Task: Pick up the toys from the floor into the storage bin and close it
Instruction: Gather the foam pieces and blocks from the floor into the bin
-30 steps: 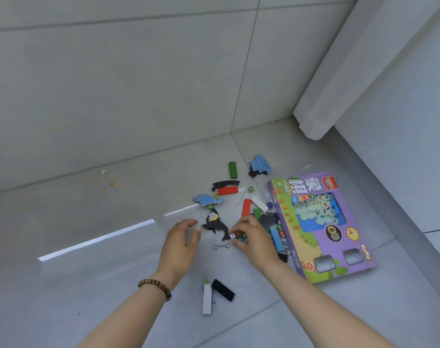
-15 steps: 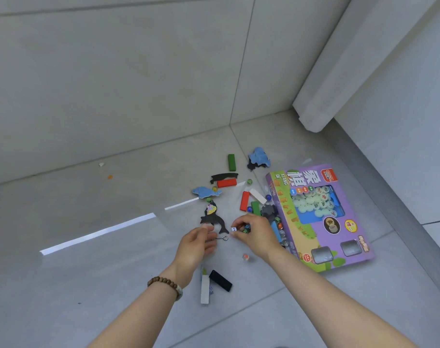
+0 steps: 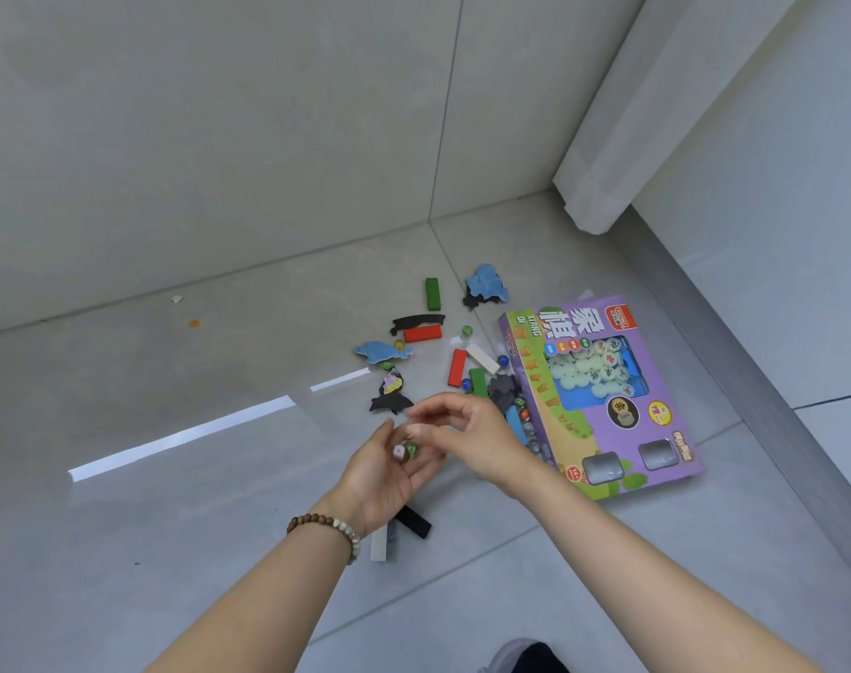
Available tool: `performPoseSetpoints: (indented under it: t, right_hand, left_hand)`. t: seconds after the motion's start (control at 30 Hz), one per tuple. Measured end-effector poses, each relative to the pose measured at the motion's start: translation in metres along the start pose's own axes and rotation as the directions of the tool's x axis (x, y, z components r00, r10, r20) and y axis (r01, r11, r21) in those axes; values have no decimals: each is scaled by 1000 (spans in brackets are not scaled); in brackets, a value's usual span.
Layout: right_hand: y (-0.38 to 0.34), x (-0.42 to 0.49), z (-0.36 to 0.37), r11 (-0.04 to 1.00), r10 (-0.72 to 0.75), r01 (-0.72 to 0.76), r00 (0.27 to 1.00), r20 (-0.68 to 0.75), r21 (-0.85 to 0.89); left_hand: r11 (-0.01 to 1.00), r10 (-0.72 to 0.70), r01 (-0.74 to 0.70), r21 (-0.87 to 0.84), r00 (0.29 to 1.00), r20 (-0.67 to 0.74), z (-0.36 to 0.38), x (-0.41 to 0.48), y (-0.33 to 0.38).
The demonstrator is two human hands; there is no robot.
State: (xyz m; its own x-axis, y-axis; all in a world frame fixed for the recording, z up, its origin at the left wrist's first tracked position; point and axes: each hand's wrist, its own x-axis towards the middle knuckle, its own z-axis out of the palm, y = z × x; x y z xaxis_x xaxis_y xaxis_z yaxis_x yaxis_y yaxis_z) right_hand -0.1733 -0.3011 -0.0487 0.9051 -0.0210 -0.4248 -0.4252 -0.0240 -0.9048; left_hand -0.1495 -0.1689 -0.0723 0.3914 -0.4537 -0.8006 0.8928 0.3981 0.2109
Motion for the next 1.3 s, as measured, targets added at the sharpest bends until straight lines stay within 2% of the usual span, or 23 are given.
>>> performPoseSetpoints:
  t: [0.1,0.17,0.23,0.3,0.37,0.47,0.67,0.73,0.8,0.87,0.93,0.97,1.03,1.13,1.3]
  right_hand:
    - [9,-4,-23,999,5,6,969,-248,44]
    - [20,-6,-43,996,-12,-18,940,-341,-86]
    - [30,-6,-49,975,-12,-56,953,-303,-217]
    - [34,-1,-39,964,5,-71,968,-253,-255]
    - [32,13,-20,957,-22,-46,973,-230,-285]
    - [22,41,8,930,-90,-9,964,-251,-368]
    - [16,89,23,875,-28,-149,934,-356,-460]
    - [17,93,25,898,6,-183,915,-404,-401]
    - [10,87,29,961,57,-167,899,-434,-220]
    - [-2,75,34,995,80,-97,940,-331,-35]
    - [-12,62,36,999,41,-46,985,-166,-29]
    - [-14,59,35,997,17,-25,992,-128,-68]
    - [-16,65,27,992,-24,-1,980,-196,-127]
    - [-15,88,15,970,-53,-31,941,-335,-240]
    - [-2,114,35,889,-83,-11,979,-186,-458]
  left_hand:
    - [996,86,-82,40,990,-115,0,1,3]
    - [980,171,-145,137,964,-202,-2,0,6]
    - [942,270,-195,273,924,-272,-8,0,9]
    - [896,350,-230,379,892,-287,-16,-2,10]
    - [872,399,-262,414,870,-289,-24,-6,14]
    - [865,433,-298,403,849,-302,-30,-12,24]
    - [901,399,-325,287,880,-256,-28,-12,37]
    - [924,361,-316,214,905,-224,-27,-10,42]
    - [940,327,-296,172,925,-193,-26,-8,46]
    - [952,288,-267,149,947,-145,-24,-7,52]
    - [965,238,-224,137,967,-92,-18,-5,58]
    - [968,225,-213,129,971,-79,-15,-3,61]
    - [963,240,-222,151,964,-112,-9,0,67]
    - [913,337,-254,318,910,-240,-9,6,75]
    - [849,464,-308,429,822,-330,-29,13,85]
